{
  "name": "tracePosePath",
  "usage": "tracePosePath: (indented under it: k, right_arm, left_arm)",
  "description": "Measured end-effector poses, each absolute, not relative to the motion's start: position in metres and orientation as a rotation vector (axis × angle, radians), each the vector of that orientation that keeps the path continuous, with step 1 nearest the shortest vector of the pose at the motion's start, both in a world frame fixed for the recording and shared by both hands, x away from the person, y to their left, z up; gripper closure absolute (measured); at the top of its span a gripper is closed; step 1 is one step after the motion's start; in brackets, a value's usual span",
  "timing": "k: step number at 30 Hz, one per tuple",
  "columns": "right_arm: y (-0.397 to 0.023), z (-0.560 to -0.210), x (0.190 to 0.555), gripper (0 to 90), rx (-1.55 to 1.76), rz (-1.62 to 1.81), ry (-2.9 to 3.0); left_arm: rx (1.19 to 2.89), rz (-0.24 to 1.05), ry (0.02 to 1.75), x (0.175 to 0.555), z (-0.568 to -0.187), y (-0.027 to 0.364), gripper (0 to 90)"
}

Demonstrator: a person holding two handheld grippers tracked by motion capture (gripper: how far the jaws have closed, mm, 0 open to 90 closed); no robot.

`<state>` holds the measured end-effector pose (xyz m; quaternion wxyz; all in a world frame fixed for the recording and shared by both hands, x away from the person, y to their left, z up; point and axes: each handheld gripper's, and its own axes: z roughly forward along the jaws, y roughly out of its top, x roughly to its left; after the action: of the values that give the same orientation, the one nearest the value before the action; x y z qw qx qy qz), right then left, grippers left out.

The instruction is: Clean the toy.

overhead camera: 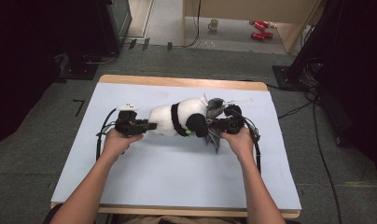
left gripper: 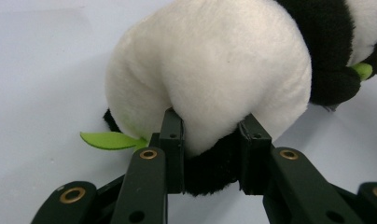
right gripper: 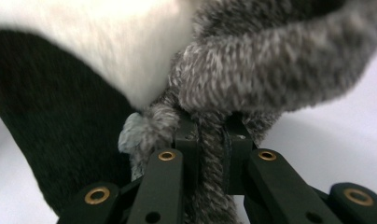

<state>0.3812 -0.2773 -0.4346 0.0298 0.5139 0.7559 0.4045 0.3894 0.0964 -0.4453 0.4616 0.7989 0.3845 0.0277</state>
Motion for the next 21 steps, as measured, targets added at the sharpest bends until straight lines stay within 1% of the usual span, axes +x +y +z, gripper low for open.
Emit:
tracePosePath:
  k: [9, 14, 21]
  right_arm:
    - [-0.275, -0.444, 0.377, 80.8, 1.593, 1.212, 2.384]
    - [-0.286, -0.433, 0.376, 80.9, 1.601, 1.239, 2.329]
    - [-0.305, -0.403, 0.377, 80.8, 1.595, 1.368, 2.206]
  left_arm:
    - [1.956, 0.071, 0.95, 0.389, -0.445, 0.097, 68.7]
    - [1.956, 0.069, 0.95, 0.389, -0.445, 0.097, 68.6]
    - [1.953, 0.067, 0.951, 0.389, -0.445, 0.097, 68.3]
